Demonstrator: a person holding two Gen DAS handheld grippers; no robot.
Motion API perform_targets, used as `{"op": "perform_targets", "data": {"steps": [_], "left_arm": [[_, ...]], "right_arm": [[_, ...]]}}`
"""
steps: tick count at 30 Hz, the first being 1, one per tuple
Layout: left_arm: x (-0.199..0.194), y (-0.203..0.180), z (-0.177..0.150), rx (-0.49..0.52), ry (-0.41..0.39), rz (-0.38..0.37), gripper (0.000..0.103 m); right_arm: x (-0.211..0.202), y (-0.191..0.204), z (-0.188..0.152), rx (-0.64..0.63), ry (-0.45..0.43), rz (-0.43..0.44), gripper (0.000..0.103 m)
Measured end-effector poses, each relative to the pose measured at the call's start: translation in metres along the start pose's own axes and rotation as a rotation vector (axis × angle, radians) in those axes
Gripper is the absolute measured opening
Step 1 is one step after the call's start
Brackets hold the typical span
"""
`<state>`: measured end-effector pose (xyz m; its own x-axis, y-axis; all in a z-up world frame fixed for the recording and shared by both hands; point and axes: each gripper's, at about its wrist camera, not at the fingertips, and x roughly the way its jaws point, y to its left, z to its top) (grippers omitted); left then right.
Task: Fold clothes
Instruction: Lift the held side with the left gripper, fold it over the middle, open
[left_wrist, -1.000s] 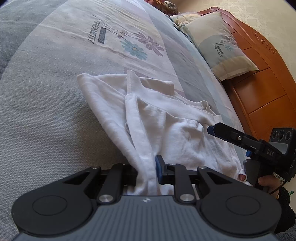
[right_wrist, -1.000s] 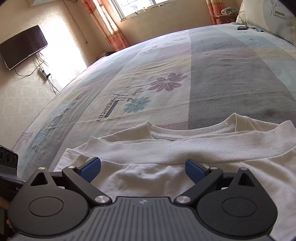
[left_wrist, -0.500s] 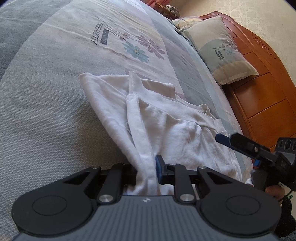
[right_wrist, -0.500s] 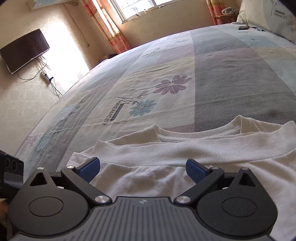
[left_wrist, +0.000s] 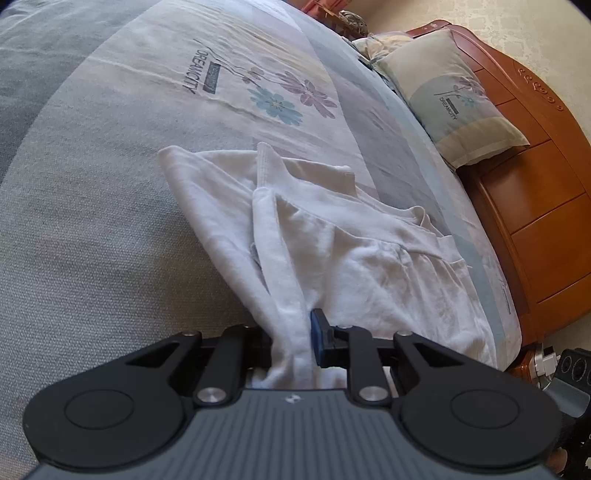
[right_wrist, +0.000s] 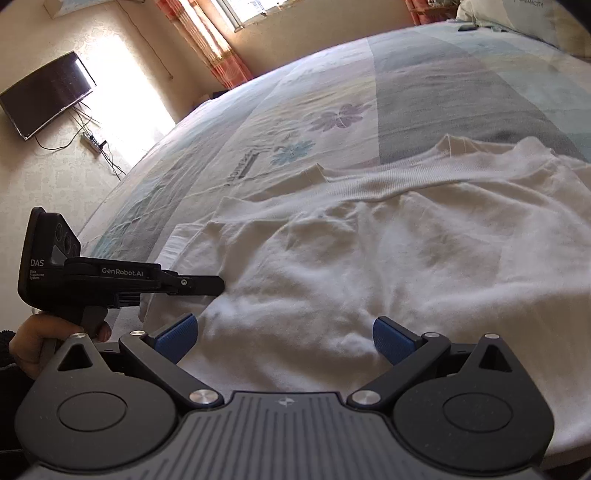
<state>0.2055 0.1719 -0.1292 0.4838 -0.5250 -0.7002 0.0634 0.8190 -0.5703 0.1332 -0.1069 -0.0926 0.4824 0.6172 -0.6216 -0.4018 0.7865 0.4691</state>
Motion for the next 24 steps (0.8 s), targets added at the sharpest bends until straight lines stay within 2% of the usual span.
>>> {"op": "perform_targets", "data": {"steps": [9,20,24], "left_arm": [[0.002,-0.012,0.005,0.011,0.026,0.059,0.021],[0.006,-0.05,0.012,0.074,0.087,0.24,0.018],[0.002,-0.07,0.015,0.113,0.093,0.264,0.017]], "right_arm": [[-0.013,-0.01,-0.006,0.06,0.028,-0.01,0.103],[-0.074,-0.022,0.0,-0.076,-0.085,0.01,0.103],[-0.094,-0.032,0.0,-0.096,-0.13,-0.008,0.103]]}}
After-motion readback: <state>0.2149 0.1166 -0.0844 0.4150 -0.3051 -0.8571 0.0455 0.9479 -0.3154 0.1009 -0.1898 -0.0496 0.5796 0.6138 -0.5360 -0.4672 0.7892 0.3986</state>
